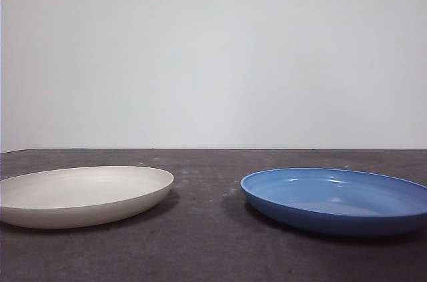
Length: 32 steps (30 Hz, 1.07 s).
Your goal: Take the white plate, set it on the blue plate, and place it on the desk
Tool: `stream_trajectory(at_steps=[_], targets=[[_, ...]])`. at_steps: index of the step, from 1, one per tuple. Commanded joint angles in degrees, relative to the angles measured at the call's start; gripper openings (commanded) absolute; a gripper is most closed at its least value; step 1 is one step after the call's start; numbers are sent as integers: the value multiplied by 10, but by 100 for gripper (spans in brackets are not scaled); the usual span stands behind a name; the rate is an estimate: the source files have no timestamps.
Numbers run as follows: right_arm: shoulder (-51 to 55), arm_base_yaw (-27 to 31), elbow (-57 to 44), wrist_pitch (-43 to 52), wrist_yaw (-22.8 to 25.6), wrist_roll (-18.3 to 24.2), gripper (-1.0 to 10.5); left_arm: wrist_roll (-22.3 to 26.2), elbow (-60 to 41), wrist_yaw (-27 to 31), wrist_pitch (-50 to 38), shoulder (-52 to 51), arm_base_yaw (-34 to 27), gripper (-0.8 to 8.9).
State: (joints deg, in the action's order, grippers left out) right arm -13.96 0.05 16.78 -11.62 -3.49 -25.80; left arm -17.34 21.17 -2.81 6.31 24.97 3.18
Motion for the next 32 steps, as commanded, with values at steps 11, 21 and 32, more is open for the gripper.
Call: stream_trajectory(at_steps=[11,21,32], targets=[[-221,-4,236,-107,-170,56,10,15,255,-79,109,163,45,16],[-305,-70,370,-189,-255,105,10,76,381,-184,261,258,88,16],[-323,-78,404,-254,-355,162,11,76,390,-226,274,269,108,64]])
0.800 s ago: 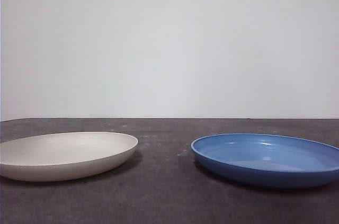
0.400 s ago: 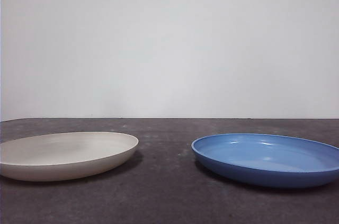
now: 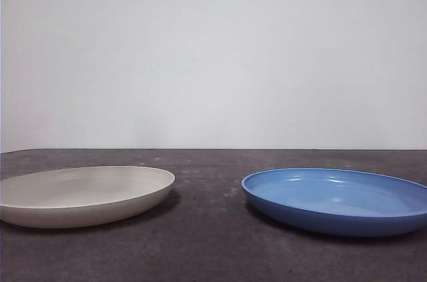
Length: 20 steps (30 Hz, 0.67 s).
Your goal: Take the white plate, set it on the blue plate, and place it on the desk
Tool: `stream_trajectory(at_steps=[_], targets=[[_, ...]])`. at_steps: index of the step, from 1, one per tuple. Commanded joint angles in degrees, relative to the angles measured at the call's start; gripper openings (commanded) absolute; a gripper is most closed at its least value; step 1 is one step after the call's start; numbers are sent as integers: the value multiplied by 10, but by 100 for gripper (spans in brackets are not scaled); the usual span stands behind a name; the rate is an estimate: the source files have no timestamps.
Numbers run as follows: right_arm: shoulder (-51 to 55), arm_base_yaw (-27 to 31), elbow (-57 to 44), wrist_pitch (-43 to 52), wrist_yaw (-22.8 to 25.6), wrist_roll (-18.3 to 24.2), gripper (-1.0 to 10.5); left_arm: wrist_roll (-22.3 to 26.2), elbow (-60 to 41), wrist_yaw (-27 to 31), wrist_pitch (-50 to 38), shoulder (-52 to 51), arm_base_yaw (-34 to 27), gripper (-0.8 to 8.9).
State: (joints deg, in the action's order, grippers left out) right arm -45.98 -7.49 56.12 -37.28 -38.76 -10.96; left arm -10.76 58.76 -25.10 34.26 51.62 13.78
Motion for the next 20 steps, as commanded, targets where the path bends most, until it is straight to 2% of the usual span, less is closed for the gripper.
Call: stream_trajectory(at_steps=[1,3,5,6,8,9,15,20], targets=[[-3,-2,10,1,-2,15,11,10,14,-3,-5,3,2,114],[-3,-2,10,-1,-2,16,50,11,14,-3,-5,3,2,260],[-3,-2,10,-1,0,16,223,11,14,-3,-5,3,2,422],[-3,-2,10,-1,3,16,350,11,14,-3,-5,3,2,493],[-3,-2,10,-2,12,16,565,11,14,-3,-6,3,2,580],[-3,-2,10,-2,14,16,617,11,14,-3,-7,3,2,600],[-3,-2,10,0,13,25,635,-4,14,-3,-1,3,2,599],[-3,-2,10,-7,12,24,635,-15,29,-3,59,5,-13,599]])
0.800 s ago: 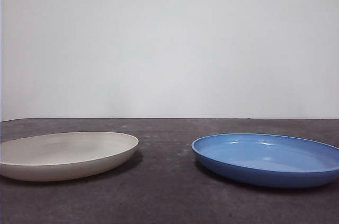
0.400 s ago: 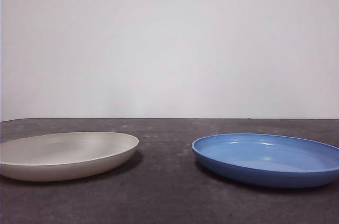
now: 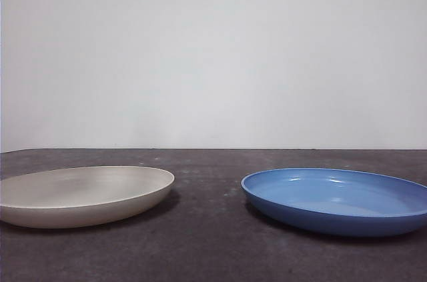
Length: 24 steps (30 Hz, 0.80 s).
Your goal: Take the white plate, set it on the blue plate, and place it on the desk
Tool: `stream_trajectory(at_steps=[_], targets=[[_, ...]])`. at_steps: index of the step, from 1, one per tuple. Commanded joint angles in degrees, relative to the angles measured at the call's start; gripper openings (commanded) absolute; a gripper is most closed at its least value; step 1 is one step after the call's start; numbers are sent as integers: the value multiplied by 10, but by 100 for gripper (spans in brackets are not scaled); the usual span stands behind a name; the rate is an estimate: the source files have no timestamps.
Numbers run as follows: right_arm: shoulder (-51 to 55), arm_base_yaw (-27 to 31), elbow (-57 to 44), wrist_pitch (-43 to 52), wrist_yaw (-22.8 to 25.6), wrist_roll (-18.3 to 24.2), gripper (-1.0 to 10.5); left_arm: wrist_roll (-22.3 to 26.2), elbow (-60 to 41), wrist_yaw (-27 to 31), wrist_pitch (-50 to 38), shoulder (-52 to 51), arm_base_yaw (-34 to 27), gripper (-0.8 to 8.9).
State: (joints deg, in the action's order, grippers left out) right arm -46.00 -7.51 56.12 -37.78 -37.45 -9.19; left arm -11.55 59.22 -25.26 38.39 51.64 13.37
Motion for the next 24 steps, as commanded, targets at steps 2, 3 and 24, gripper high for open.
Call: stream_trajectory(at_steps=[2,3,24], targets=[[-3,-2,10,-7,-1,7,635,-7,39,-1,51,10,-32,599],[-3,-2,10,-9,-1,7,635,-4,47,-1,67,15,-46,596],[-3,-3,10,-22,-7,7,635,76,85,-35,140,336,-165,593]])
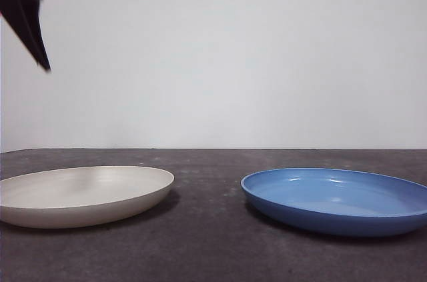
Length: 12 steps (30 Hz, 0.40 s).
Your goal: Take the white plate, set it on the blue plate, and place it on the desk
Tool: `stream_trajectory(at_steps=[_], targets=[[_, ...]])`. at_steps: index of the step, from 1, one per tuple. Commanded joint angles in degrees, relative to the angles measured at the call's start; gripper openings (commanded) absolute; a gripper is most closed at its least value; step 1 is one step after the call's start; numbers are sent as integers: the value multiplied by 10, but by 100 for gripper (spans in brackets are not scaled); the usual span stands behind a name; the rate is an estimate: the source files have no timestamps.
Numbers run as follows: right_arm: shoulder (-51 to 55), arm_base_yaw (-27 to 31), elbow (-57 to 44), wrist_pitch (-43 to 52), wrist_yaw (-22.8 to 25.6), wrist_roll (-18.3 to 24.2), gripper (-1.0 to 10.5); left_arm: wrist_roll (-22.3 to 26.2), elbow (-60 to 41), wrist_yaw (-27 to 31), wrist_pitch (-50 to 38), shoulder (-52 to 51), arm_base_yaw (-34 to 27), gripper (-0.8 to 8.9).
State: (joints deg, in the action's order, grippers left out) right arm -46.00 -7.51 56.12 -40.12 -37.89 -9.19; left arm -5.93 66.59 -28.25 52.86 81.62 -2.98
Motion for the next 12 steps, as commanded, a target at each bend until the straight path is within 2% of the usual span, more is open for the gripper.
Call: stream_trajectory(at_steps=[1,6,12], targets=[[-3,-3,10,2,-3,7,635,21,12,-5,-7,51,-1,593],[-3,-3,10,2,-2,7,635,23,12,-34,-25,128,-1,590],[-3,-3,10,2,-2,7,635,23,12,-36,-51,176,-1,583]])
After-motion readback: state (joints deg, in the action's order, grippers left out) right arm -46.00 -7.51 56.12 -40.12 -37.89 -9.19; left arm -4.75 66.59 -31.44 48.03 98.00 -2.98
